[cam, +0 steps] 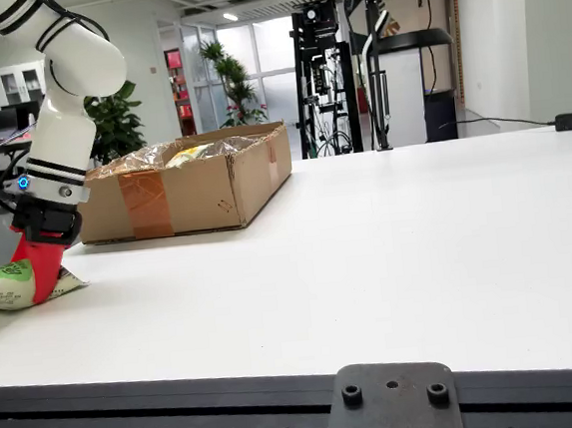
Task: Grasp a snack and put it in the bin.
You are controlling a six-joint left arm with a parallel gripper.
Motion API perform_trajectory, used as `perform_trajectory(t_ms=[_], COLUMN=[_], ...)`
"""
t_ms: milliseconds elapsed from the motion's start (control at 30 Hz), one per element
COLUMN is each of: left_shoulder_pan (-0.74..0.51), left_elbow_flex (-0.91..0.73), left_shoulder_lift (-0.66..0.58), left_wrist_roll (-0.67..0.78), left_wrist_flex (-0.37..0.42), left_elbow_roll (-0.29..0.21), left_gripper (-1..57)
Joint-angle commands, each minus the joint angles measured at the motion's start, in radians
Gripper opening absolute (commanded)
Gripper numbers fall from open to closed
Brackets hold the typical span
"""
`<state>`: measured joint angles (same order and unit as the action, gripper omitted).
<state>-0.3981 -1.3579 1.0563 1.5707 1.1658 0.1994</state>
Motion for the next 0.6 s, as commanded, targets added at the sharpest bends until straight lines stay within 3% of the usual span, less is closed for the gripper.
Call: perform_trajectory(t_ms=[33,600], left_shoulder_pan=[-0.021,-0.113], left_elbow_flex=[0.028,0.058], left_shoulder_lift=[-0.003,-0.150], left_wrist_roll=[0.000,0.000], left_wrist_flex=[0.021,0.092], left_elbow_roll=[-0.003,0.027], left_gripper=[13.6,8.0])
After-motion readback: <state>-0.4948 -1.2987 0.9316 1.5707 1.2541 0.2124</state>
